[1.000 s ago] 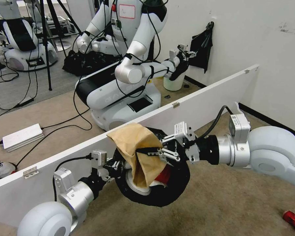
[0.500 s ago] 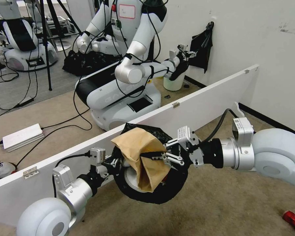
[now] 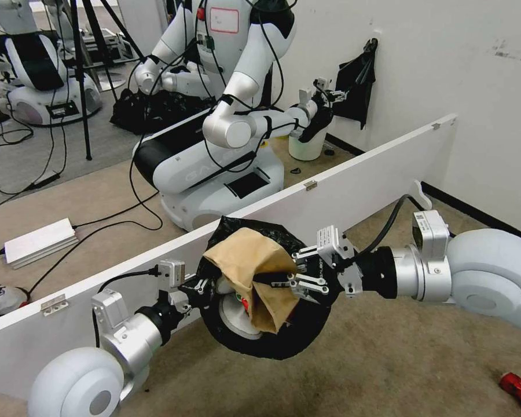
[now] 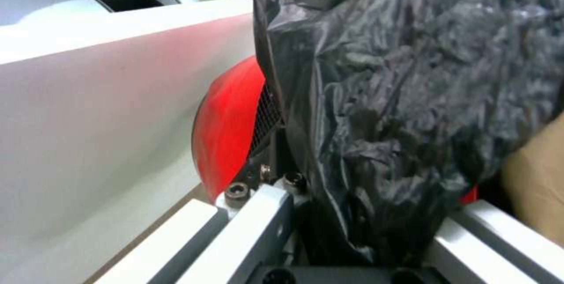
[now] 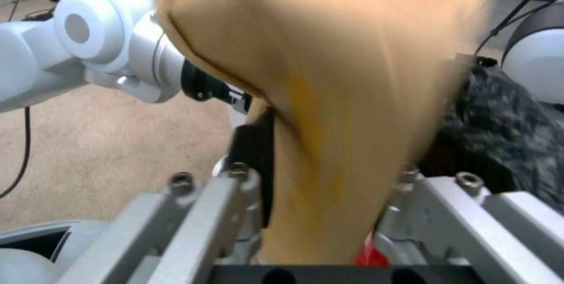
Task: Pick up the trash bin, then pick up the garbage from the floor and place it into the trash bin.
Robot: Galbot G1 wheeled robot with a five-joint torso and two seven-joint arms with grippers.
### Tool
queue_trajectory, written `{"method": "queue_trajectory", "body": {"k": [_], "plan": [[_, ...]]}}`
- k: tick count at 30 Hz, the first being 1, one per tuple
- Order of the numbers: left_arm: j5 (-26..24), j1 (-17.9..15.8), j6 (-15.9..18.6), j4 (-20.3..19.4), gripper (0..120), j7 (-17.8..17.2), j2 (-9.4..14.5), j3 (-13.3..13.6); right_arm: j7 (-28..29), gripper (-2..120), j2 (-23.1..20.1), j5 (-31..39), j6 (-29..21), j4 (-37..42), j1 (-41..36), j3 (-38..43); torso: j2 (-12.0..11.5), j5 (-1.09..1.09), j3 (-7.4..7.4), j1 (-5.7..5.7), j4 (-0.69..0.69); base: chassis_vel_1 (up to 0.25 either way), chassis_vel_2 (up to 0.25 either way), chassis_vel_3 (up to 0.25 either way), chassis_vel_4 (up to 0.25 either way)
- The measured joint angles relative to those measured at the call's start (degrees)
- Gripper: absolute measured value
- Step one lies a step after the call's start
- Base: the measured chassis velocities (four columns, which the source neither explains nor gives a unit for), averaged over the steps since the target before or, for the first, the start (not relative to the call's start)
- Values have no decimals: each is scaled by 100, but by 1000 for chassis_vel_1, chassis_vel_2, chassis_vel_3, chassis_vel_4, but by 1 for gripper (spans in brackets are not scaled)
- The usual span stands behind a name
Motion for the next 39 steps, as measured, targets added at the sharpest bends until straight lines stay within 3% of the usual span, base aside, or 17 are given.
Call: {"method": "queue_trajectory", "body": {"k": [7, 10, 13, 15, 19, 39], "plan": [[-87, 20, 12, -36, 0, -5, 0, 8, 34, 54, 41, -28, 2, -33, -37, 1, 0, 0, 0, 0, 0, 0, 0, 0, 0], [-114, 18, 18, -40, 0, -9, -1, 20, 40, 70, 52, -44, 6, -50, -54, 3, 0, 0, 0, 0, 0, 0, 0, 0, 0], [-126, 12, 20, -40, 0, -13, -1, 21, 39, 76, 55, -45, 8, -52, -54, 4, 0, 0, 0, 0, 0, 0, 0, 0, 0], [-162, -5, 28, -34, 0, -39, -1, 22, 39, 88, 58, -45, 12, -54, -58, 6, 0, 0, 0, 0, 0, 0, 0, 0, 0], [-212, -20, 33, -19, 0, -55, 5, 22, 36, 98, 58, -45, 13, -62, -68, 9, 0, 0, 0, 0, 0, 0, 0, 0, 0], [-381, 3, 110, 52, 0, -161, 114, -24, 19, 98, 70, -72, 26, -182, -147, 62, 0, 0, 0, 0, 0, 0, 0, 0, 0]]}}
